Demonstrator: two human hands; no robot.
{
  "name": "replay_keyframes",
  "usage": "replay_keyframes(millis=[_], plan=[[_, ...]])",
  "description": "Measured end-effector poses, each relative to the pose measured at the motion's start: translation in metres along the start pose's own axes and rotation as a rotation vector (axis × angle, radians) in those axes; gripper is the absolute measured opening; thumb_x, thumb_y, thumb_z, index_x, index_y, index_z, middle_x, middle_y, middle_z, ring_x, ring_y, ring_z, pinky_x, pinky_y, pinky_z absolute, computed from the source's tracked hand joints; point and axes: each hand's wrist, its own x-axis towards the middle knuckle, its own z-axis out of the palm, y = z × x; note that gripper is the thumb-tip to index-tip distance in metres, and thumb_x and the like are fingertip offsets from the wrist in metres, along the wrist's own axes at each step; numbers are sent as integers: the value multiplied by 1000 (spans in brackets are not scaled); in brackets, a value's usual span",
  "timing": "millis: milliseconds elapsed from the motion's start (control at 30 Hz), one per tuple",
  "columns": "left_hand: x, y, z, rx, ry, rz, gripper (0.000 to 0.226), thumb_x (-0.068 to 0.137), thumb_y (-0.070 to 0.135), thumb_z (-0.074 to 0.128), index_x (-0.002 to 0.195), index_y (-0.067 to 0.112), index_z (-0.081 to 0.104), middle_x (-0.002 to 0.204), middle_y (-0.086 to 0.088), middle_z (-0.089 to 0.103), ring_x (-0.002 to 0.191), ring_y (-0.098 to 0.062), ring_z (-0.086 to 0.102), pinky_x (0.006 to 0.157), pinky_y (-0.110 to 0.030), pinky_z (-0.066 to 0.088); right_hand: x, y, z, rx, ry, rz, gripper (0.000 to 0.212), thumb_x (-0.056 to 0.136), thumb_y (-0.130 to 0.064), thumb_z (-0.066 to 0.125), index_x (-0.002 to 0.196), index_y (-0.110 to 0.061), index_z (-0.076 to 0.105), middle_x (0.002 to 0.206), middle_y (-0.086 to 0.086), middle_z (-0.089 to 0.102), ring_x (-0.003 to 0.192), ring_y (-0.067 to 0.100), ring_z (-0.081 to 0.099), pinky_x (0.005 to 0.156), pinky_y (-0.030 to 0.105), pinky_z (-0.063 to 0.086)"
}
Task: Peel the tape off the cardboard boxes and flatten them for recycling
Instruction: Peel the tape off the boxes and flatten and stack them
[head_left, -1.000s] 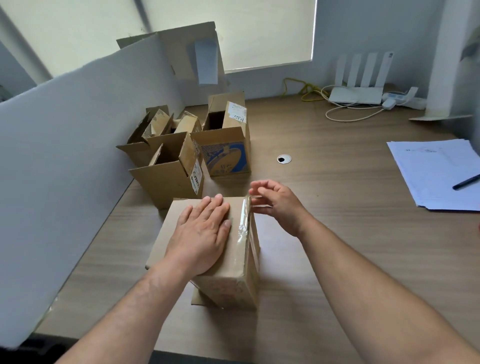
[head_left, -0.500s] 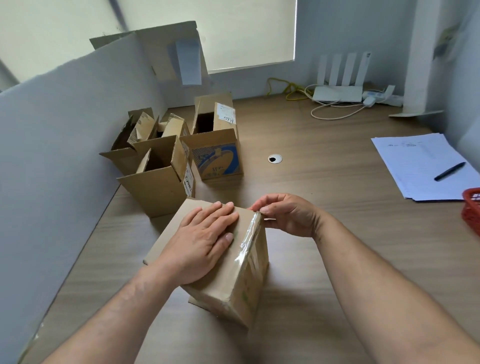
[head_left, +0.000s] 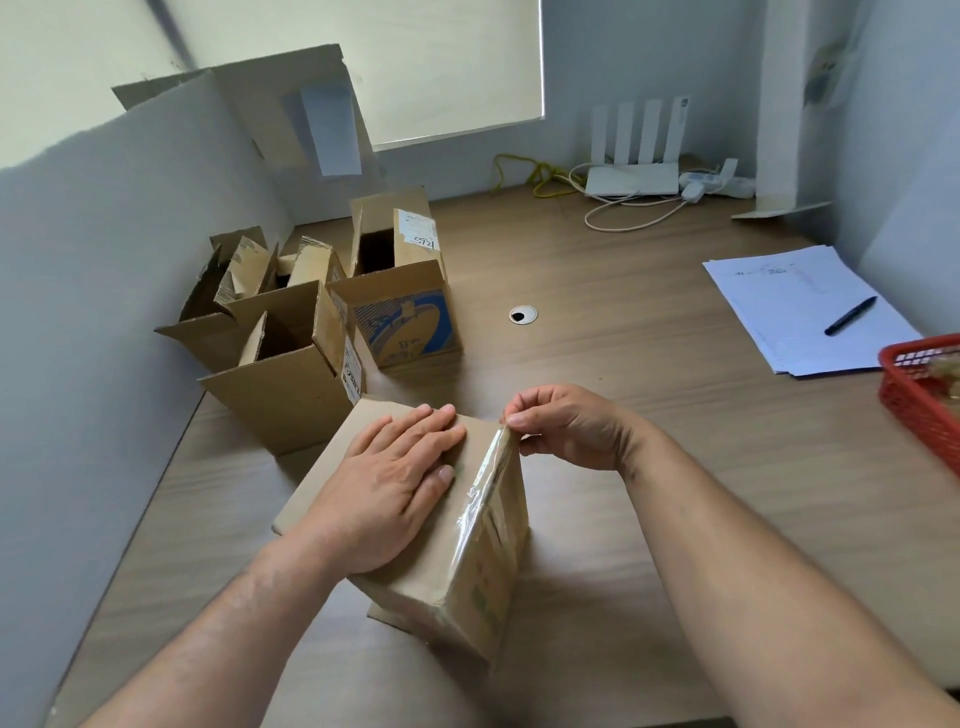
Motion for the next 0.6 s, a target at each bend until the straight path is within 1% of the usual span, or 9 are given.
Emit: replay_keyframes(millis=[67,167,267,333,367,400,433,467,600], plan=[[1,2,0,0,12,-42,72,79,68,-7,146,49,12,153,31,-2,139,12,-13,110,-14,-16,1,-1,5,-21,57,-38,2,76,-9,62,74,-9,61,72,4,59,66,10,55,63,21,45],[4,13,3,23,51,-127,67,86,58,-1,150,43,13,158,24,1,141,7,-10,111,-19,-13,1,0,10,-138,235,-104,16,89,-1,59,76,-11,60,72,0,59,69,10,53,64,20,44],[8,26,8,56,100,-204,63,91,53,1,152,39,14,160,19,3,146,-1,-5,113,-24,-9,1,5,24,-419,508,-227,18,90,-6,60,75,-16,58,76,-4,57,72,7,51,69,19,41],[9,29,9,61,110,-260,54,100,49,5,152,37,14,161,16,4,147,-4,-4,116,-27,-7,0,12,31,-595,715,-344,13,90,-9,60,79,-15,56,80,-4,54,75,7,49,70,16,40],[8,29,9,56,113,-287,52,102,46,9,152,35,14,161,15,4,147,-5,-4,116,-28,-6,-2,13,30,-564,810,-392,11,91,-10,58,81,-15,55,81,-2,55,76,10,50,72,18,43],[8,29,9,52,114,-308,51,102,45,12,153,34,14,161,14,4,148,-6,-3,117,-30,-5,-4,11,28,-470,871,-411,11,92,-10,56,83,-15,55,81,-1,56,76,14,52,74,25,47],[8,29,9,51,109,-315,52,102,45,13,153,34,13,161,14,4,148,-6,-4,117,-31,-5,-7,9,23,-372,882,-394,11,94,-11,54,84,-16,55,81,-1,57,77,16,54,74,31,48],[9,29,8,51,98,-311,52,102,45,13,153,34,13,162,14,3,148,-7,-4,117,-31,-5,-9,7,19,-312,836,-341,12,96,-11,51,85,-15,56,82,-1,59,79,16,55,72,33,49],[13,32,8,57,77,-295,52,102,46,13,153,33,13,162,13,3,148,-7,-4,117,-33,-5,-4,10,20,-329,535,-108,20,100,-16,43,104,-14,62,101,3,62,84,13,57,68,25,46]])
